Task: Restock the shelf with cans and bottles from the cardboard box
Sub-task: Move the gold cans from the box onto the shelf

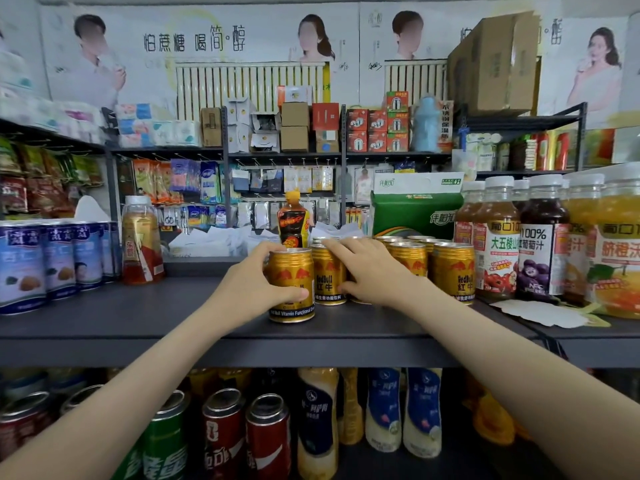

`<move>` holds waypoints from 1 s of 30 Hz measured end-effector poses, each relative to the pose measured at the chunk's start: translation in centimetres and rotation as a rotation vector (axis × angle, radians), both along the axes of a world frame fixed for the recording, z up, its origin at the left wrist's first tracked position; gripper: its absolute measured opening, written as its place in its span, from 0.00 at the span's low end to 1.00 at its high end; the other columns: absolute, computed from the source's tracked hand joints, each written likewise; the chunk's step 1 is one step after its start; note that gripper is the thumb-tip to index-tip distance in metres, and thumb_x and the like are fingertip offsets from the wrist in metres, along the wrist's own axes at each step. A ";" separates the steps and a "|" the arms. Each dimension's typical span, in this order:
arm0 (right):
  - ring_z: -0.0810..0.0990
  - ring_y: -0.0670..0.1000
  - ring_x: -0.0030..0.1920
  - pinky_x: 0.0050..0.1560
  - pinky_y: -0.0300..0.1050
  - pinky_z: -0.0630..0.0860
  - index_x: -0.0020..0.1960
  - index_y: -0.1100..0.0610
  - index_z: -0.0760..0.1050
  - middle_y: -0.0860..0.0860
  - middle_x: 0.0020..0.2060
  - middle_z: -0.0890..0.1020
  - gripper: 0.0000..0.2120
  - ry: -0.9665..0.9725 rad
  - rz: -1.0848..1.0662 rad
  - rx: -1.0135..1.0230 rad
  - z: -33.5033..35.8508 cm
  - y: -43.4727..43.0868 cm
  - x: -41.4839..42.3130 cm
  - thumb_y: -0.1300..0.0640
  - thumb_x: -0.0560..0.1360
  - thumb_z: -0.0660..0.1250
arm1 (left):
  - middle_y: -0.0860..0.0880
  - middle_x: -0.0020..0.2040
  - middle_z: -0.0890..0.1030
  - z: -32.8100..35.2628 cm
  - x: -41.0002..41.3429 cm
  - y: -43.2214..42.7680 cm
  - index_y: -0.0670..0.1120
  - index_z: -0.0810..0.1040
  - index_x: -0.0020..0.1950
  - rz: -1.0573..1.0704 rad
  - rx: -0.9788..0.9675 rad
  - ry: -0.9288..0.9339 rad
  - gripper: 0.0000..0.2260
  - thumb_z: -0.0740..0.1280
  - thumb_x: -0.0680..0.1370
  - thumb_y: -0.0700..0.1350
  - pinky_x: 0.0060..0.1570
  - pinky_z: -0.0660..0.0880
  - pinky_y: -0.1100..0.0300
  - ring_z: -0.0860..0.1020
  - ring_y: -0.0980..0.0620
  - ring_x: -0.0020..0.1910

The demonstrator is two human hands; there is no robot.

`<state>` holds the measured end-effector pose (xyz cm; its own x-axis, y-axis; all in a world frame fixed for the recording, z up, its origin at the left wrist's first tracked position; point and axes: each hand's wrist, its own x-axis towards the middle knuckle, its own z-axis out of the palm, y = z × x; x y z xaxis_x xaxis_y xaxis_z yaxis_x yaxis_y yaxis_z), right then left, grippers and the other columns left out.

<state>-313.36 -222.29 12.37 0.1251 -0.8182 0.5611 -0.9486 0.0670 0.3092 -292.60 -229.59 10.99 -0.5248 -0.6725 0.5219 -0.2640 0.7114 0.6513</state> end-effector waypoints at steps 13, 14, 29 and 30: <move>0.66 0.55 0.69 0.70 0.48 0.56 0.75 0.52 0.57 0.52 0.69 0.70 0.36 -0.111 -0.062 0.041 0.6 2.2 -3.3 0.47 0.73 0.70 | 0.52 0.62 0.75 0.5 -3.6 0.2 0.57 0.62 0.68 -0.201 0.045 -0.125 0.34 0.77 0.68 0.50 0.60 0.75 0.50 0.76 0.52 0.59; 0.65 0.55 0.70 0.72 0.50 0.53 0.75 0.51 0.57 0.51 0.70 0.69 0.36 -0.108 -0.075 0.049 0.7 2.3 -3.4 0.47 0.73 0.69 | 0.52 0.62 0.75 0.5 -3.7 0.3 0.56 0.62 0.68 -0.189 0.035 -0.133 0.34 0.77 0.69 0.50 0.60 0.75 0.51 0.76 0.52 0.59; 0.51 0.51 0.76 0.74 0.58 0.46 0.78 0.49 0.45 0.50 0.76 0.55 0.41 -0.055 -0.044 -0.021 -1.5 4.4 -4.1 0.50 0.75 0.68 | 0.51 0.66 0.71 0.3 -4.0 2.9 0.57 0.59 0.71 -0.202 0.140 -0.112 0.38 0.77 0.67 0.52 0.64 0.73 0.48 0.73 0.51 0.63; 0.49 0.52 0.77 0.74 0.58 0.44 0.78 0.49 0.43 0.50 0.77 0.53 0.42 -0.067 -0.054 -0.014 -1.7 4.5 -4.3 0.50 0.74 0.68 | 0.51 0.67 0.70 0.3 -4.1 3.1 0.57 0.58 0.71 -0.198 0.148 -0.113 0.38 0.77 0.68 0.50 0.64 0.72 0.48 0.73 0.51 0.64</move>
